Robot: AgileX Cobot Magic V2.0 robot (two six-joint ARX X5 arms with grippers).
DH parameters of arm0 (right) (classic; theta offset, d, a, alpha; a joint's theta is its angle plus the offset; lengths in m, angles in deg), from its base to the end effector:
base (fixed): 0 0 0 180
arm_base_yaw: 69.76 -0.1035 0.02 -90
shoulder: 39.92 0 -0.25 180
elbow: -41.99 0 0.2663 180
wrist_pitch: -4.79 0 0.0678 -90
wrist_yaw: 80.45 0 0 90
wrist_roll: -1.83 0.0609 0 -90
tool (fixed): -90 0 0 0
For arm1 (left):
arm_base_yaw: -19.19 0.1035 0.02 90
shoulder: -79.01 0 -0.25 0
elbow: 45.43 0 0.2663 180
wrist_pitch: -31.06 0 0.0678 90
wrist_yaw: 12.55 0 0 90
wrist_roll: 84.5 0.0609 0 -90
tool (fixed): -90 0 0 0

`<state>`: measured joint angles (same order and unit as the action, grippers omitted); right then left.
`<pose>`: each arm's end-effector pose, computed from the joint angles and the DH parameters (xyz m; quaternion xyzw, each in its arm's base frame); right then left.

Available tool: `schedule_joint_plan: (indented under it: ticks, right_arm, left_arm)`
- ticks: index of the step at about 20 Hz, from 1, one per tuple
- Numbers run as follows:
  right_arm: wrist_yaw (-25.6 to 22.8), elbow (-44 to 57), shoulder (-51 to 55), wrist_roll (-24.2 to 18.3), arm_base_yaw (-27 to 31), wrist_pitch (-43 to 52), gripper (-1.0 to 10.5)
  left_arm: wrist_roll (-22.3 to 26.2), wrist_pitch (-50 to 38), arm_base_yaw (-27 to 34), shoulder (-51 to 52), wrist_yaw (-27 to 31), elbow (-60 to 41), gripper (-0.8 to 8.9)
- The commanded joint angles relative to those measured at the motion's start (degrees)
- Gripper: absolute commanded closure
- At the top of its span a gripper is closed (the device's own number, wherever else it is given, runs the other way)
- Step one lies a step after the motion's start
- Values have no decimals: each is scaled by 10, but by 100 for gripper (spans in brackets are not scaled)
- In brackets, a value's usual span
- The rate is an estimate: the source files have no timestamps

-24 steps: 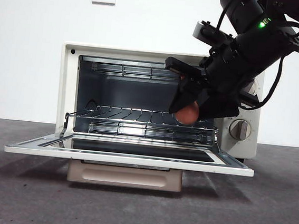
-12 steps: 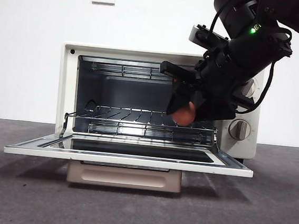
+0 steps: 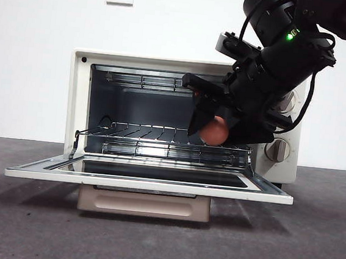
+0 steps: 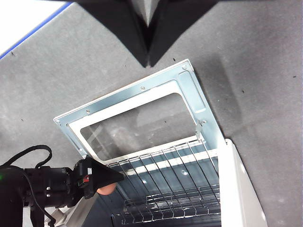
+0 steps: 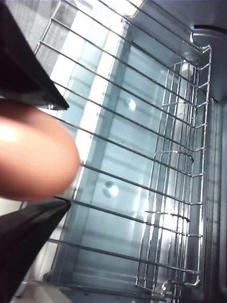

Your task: Eggoven

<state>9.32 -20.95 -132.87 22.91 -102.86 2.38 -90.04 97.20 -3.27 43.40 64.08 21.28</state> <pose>0.3119 0.2030 0.1510 0.0898 0.3126 0.2182 0.9201 0.1321 -0.0699 0.3137 -0.0200 0.3139 -0.2785 0.9075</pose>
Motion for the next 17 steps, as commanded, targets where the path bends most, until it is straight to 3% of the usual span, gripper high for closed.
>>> schedule_joint_plan:
  ticks: [1, 11, 17]
  right_arm:
    - [0, -11, -9, 6, -5, -2, 634]
    - [-9, -11, 70, 3, -5, -57, 627]
    - [8, -11, 231, 4, -37, -167, 627]
  left_arm:
    - [-3, -4, -1, -2, 1, 4, 807]
    - [-3, -4, -1, -2, 1, 4, 807]
    - [-1, -51, 1, -14, 1, 0, 807]
